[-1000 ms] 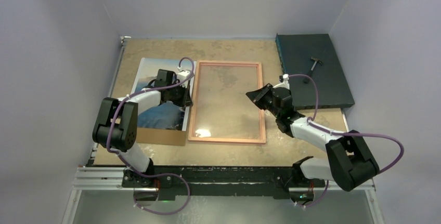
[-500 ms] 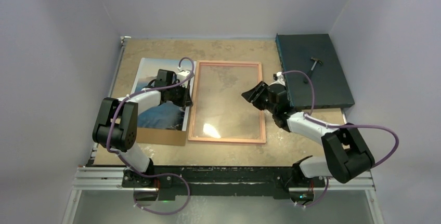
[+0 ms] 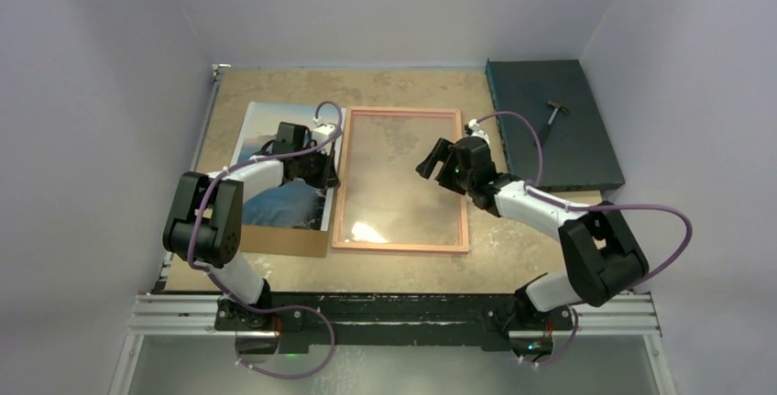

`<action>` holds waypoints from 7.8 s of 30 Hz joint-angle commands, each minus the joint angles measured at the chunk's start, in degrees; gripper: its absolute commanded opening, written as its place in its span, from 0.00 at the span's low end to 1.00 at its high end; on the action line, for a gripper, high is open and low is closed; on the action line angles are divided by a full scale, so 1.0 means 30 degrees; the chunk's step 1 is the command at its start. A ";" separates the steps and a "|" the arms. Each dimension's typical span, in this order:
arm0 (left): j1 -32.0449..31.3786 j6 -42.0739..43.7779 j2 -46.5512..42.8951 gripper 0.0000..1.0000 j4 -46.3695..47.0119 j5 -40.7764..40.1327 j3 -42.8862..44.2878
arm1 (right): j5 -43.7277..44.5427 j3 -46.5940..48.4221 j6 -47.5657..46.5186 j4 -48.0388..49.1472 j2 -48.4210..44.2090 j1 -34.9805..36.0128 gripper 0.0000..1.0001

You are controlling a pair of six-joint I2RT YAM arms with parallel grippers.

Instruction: Put the photo into the frame

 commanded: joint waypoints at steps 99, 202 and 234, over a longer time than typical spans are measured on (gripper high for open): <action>-0.0355 0.0695 -0.0235 0.00 -0.0420 0.0591 -0.0453 | 0.5867 0.2469 -0.3489 -0.3977 0.0151 0.3477 0.99; -0.0333 0.0995 -0.0478 0.00 -0.0847 0.0620 -0.0376 | 0.9364 0.0226 -0.4173 -0.5385 -0.3221 0.3966 0.99; 0.5654 0.3761 -0.1581 0.42 -1.1260 0.3160 1.1631 | 0.2639 1.0367 -0.1512 -0.4382 0.3048 0.4868 0.99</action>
